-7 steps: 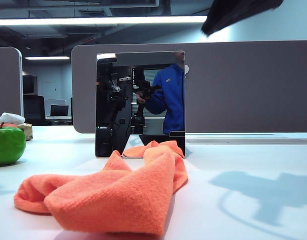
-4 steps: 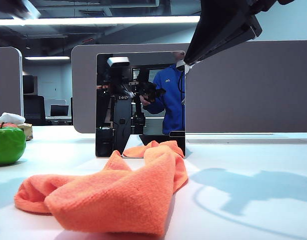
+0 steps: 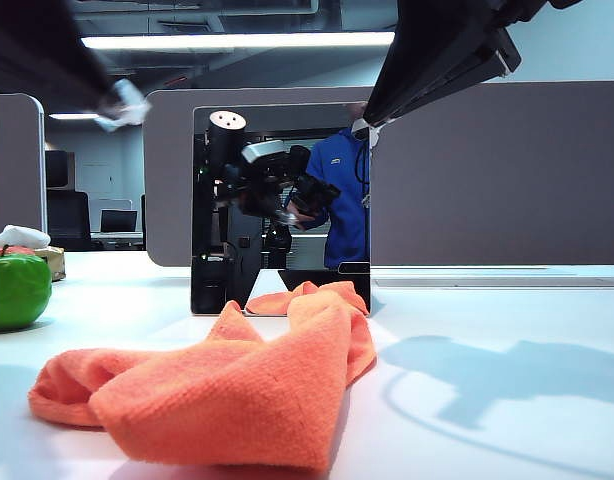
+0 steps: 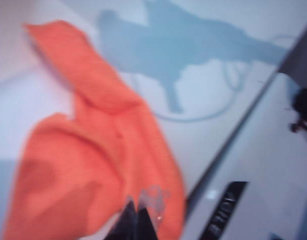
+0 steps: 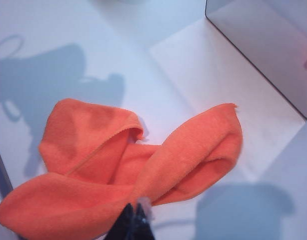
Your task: Pick up the cloth from the table and use it to cover the mirror.
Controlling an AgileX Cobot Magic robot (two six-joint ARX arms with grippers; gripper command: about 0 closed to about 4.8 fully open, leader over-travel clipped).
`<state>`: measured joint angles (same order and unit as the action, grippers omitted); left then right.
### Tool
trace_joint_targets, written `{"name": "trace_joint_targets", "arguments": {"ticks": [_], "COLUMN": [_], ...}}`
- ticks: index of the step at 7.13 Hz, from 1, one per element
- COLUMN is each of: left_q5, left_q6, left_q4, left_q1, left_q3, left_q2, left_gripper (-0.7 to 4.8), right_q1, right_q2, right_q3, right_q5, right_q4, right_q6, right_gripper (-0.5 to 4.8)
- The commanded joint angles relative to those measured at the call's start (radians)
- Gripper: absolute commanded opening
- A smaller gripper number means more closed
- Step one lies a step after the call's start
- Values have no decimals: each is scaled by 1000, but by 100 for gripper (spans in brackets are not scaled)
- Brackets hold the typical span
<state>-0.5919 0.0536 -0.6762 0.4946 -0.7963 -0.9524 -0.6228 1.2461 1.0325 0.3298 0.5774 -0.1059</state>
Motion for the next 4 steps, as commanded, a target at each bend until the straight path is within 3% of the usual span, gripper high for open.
{"name": "trace_joint_targets", "arguments": {"ticks": [1,3,4], "left_q5": [-99,-107,-115], "left_q6": [-29,-35,-35], "left_q4": [-52,-183,-187], "left_q1": [-2,-2,-2], "left_q3": [1,4,5], "left_q2": [-68,-127,-128], "left_gripper": [-6,11,33], "right_q1": [-1,-1,-1], "right_q2": [-3,-3,-3], "right_q3": [3,2,3], "right_q5": [5,2,2], "right_q4": [6,10,10], "right_q6": [2,2,2], "right_gripper": [-1,-1,-1]}}
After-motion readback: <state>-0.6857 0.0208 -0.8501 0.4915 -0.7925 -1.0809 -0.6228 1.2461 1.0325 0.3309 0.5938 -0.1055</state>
